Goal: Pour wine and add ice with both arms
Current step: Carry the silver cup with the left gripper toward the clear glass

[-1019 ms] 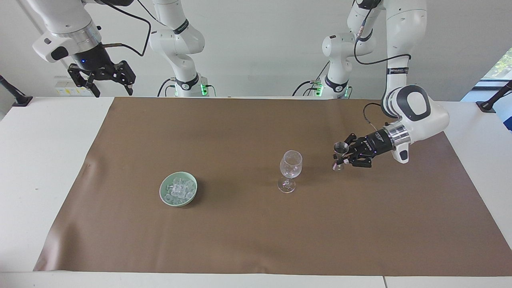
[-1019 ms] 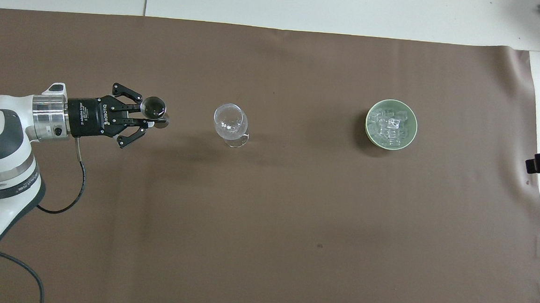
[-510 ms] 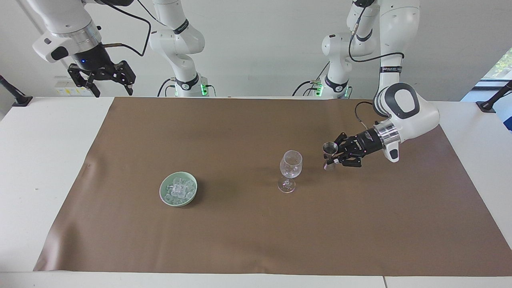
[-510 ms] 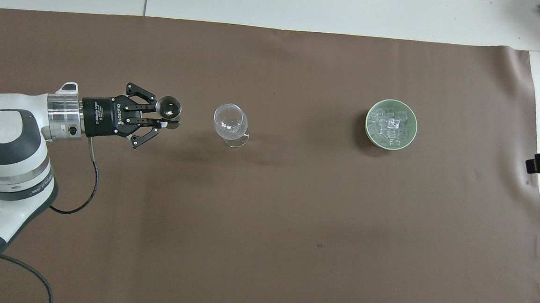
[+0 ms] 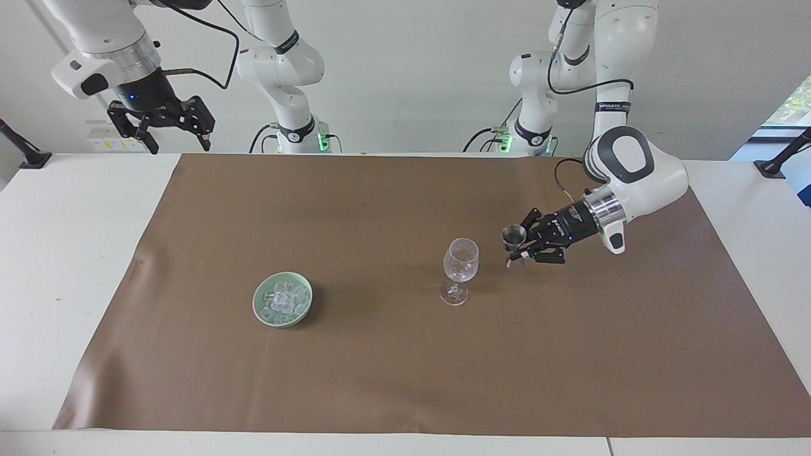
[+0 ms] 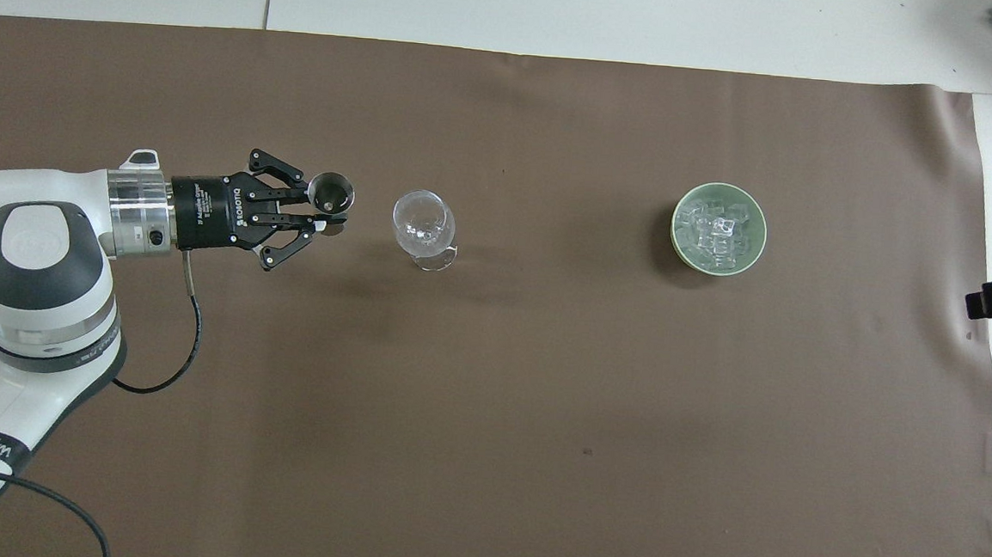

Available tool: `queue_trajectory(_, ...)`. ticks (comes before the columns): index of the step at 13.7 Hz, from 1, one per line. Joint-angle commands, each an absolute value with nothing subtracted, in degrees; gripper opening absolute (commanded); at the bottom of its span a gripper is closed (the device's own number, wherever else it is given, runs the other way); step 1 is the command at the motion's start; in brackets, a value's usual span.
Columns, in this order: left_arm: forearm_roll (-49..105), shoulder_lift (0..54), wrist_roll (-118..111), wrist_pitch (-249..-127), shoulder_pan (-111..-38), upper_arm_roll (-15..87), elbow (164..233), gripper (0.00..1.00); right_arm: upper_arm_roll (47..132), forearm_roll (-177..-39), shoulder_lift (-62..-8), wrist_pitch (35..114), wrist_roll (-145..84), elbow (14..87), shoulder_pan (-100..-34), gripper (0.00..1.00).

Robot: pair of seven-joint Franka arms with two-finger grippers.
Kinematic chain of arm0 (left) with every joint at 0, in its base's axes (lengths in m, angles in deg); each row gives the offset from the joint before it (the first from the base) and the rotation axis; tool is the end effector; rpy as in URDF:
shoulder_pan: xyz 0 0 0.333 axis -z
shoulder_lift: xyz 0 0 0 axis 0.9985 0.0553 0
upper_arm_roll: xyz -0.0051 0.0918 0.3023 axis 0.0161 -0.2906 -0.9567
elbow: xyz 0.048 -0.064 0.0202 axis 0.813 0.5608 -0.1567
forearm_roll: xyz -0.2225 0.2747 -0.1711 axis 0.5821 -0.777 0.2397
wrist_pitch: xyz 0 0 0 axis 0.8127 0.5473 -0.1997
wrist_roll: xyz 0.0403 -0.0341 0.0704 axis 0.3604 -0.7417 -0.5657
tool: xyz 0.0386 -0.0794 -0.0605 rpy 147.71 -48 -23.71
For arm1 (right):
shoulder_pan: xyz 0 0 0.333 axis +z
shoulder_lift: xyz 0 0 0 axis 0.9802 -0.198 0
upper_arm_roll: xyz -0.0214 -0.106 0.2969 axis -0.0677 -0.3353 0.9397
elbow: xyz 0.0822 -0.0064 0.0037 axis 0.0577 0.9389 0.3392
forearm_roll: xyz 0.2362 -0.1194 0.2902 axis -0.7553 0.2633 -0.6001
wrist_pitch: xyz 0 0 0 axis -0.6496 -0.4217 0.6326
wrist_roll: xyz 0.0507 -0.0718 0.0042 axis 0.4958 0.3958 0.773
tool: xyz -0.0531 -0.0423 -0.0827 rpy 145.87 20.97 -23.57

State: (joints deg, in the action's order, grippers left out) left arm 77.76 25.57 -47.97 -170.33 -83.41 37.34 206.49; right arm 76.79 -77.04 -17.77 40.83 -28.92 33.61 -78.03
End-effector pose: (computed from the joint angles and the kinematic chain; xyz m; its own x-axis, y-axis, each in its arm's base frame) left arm 0.5768 -0.1273 0.3927 -0.0257 0.4691 -0.8828 0.9851 0.1622 0.0575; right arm 0.5283 -0.0503 0.6630 0.9968 0.0784 -0.0150 0.0784 -0.9969 -0.0010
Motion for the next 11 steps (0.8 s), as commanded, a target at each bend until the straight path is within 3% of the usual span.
queue_trajectory(1,76.9,24.4,-51.7,-173.5,-81.1,36.7,206.5,0.0,76.3,-77.5,-17.2,40.7,-28.1,34.2,-77.6,1.0)
queue_trajectory(11,74.7,24.0,-54.5,-179.0,-77.5,36.6,205.9,0.0,76.3,-77.5,-17.2,40.7,-28.1,34.3,-77.6,1.0)
